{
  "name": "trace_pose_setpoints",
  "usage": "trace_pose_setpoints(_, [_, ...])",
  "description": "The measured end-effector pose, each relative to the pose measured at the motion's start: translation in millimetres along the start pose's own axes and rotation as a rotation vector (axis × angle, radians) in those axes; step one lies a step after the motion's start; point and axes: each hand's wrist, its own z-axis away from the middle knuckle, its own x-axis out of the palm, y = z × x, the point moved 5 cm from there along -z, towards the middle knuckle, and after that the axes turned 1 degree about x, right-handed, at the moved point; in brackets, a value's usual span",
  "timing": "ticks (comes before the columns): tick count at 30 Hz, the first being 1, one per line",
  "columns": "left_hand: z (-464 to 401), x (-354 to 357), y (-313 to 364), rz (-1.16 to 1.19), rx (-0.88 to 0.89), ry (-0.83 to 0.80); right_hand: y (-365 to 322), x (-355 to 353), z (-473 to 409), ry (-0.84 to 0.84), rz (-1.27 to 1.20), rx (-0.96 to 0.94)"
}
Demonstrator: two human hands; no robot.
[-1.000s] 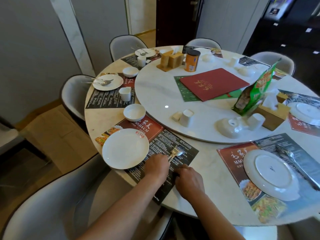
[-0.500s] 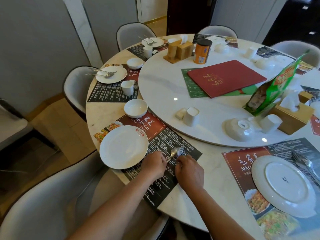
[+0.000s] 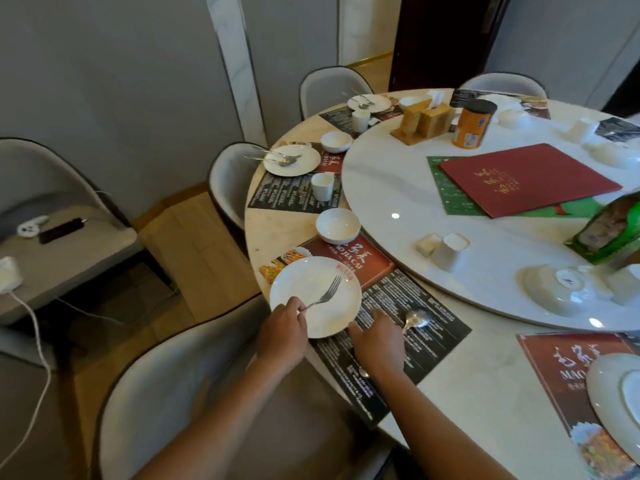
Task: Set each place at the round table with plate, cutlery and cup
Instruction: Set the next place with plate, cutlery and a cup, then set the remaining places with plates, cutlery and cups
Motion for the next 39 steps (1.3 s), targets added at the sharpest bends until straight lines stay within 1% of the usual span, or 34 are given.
trace_pose_setpoints(3, [-7,-11,-36,-0.009,-0.061,0.024,-10,20,1,-0.040,-0.028,0.023])
trace_pose_setpoints(7, [-16,-17,-58,0.006,-0.073,0.048,-16,31,-2,-0.042,-0.020,0.056])
trace_pose_setpoints(12, [-25,-22,-63,-0.025,-0.027,0.046,-17,35,-3,-0.032,-0.016,0.074])
trace_pose_setpoints(18, [-33,-24,-71,-0.050,-0.022,0.035,-17,38,-3,-0.034,0.026,0.078])
trace_pose_setpoints(26, [-30,-22,-70,-0.087,-0.018,-0.006,-15,38,-3,-0.057,0.018,0.086])
trace_pose_setpoints(29, [-23,-27,-63,-0.148,-0.009,0.025,-11,26,0,0.011,0.036,0.047])
trace_pose_setpoints(31, [-15,-30,-52,-0.194,0.030,0.088,-7,13,6,0.090,0.108,0.004])
trace_pose_setpoints(34, [1,-24,-17,-0.218,0.161,0.127,4,-11,14,0.185,0.187,0.015])
trace_pose_setpoints(37, [21,-3,30,-0.190,0.313,0.063,26,-32,21,0.251,0.248,0.011])
trace_pose_setpoints(39, [33,15,56,-0.189,0.389,-0.004,42,-40,24,0.241,0.307,0.009])
